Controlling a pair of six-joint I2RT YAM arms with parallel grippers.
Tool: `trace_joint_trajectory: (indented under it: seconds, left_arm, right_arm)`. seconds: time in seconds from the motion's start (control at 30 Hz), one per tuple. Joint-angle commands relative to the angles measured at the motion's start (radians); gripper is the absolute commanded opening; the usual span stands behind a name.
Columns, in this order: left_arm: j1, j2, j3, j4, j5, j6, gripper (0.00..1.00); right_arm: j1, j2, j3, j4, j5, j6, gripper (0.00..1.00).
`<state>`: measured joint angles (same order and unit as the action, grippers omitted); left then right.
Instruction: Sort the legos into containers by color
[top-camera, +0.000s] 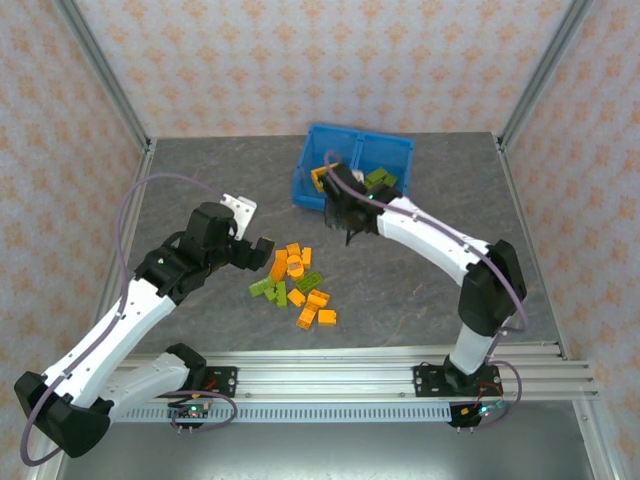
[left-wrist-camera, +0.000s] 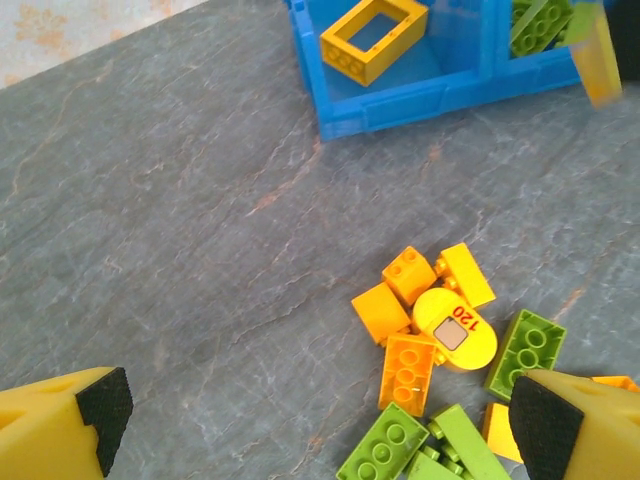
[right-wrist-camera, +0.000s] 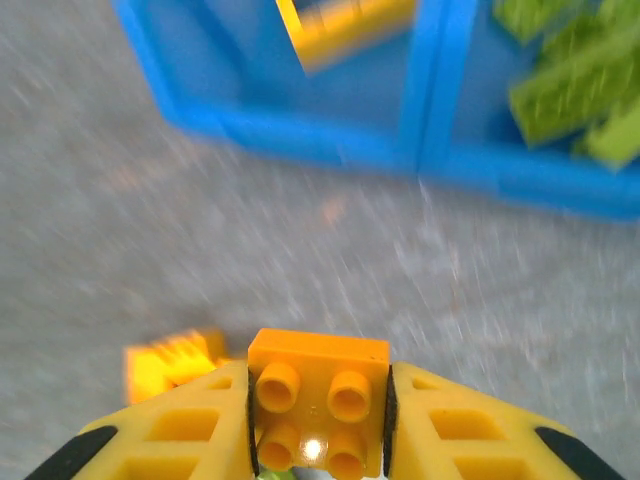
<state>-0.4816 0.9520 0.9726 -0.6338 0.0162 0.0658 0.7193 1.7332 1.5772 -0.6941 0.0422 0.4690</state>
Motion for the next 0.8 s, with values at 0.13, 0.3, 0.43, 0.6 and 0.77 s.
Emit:
trace_joint_trajectory:
  seconds: [0.13,0.3,0.43,0.6,0.77]
  left_arm:
    - [0.009,-0.024,-0.023,0.019,0.004,0.052,1.00]
    - [0.008,-0.032,-0.047,0.012,-0.004,0.061,1.00]
    - [0.009,-0.033,-0.055,0.013,-0.018,0.066,1.00]
    - [0.009,-0.026,-0.059,0.017,-0.008,0.066,1.00]
    - [0.009,-0.006,-0.057,0.018,-0.001,0.065,1.00]
  right_arm:
    - [-0.086,0.236,0.389,-0.033,0.064,-0.087,0.32]
    - [-0.122,0.517,0.754,-0.153,0.064,-0.127,0.32]
    - [-0.146,0.641,0.877,-0.155,0.048,-0.124,0.32]
    - [-0.159,0.796,1.022,-0.184,-0.048,-0.142,0.34]
    - [-0.160,0.880,1.135,-0.225,-0.091,-0.122,0.45]
